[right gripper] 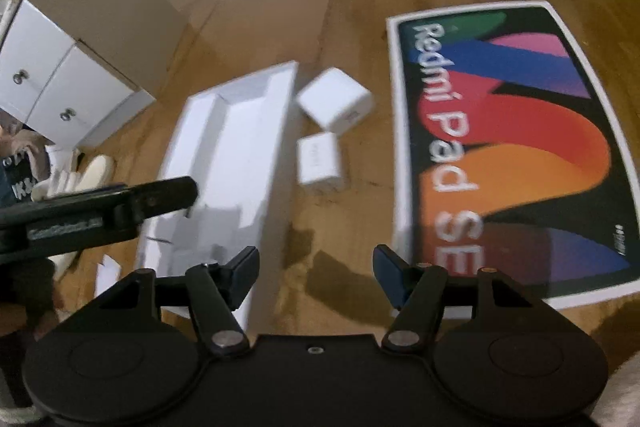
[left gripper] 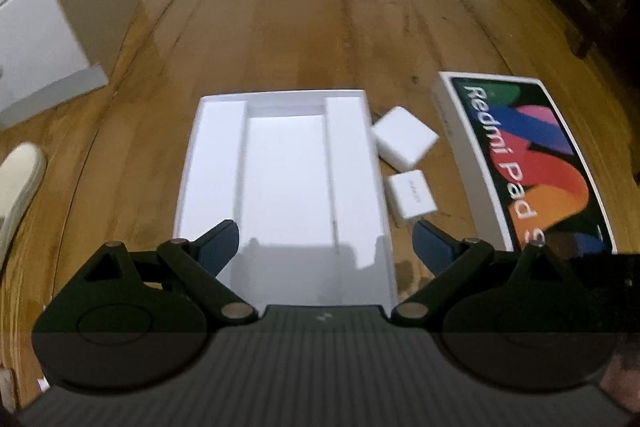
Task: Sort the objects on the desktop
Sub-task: 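Reach the left gripper to the small white plug charger and grasp it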
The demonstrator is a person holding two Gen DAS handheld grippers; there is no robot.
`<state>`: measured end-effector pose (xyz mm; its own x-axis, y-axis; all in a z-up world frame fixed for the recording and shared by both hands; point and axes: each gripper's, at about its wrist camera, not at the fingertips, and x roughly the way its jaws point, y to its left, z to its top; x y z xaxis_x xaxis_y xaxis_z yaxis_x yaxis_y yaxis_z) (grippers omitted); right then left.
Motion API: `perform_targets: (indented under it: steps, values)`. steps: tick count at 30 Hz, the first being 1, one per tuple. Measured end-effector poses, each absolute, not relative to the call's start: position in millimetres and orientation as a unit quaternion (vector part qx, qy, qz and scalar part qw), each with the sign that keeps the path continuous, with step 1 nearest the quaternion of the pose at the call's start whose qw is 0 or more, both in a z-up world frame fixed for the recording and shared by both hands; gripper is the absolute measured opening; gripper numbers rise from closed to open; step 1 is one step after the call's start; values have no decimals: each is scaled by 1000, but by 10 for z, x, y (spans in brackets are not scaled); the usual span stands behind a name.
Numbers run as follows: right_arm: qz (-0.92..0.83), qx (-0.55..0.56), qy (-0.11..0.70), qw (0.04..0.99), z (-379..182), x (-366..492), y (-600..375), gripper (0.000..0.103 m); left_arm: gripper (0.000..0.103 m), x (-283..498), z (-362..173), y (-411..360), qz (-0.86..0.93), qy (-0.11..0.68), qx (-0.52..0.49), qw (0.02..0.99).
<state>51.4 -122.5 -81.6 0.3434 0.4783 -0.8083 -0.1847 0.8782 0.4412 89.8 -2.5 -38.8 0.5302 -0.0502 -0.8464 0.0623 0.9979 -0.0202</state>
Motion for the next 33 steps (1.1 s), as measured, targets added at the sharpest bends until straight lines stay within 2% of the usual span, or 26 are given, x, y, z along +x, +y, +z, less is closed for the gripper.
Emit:
perform_targets:
  steps: [4,8,12,15,18,27,29,33]
  values:
    - [192,164,512,821,-786,548,-1444,68,93,923,-409,-145,-47,490,-19,870]
    - [147,217,436,861,-773,572,-1643,68,94,1005,-423,-134,-35,498,-86,862]
    - [127,209,420,874,-760,592,-1661,68,91,1103,-383,-220,-26,489,-92,867]
    - [132,214,409,877,-746,594,-1690,68,82,1199,-377,-344,-41,495,-106,861]
    - [109,220,394,886,-744,600,-1762,67,67,1267,-344,-446,-71,488,-139,859]
    - [81,216,389,892,-735,613,-1827,65,67,1438,-506,-675,-50,518,-127,844]
    - [75,230,386,890,-740,615,-1887,65,67,1453,-542,-717,-41,519,-103,847]
    - [30,270,383,883,-775,645,-2067,65,67,1516,-660,-711,-34,529,-122,839]
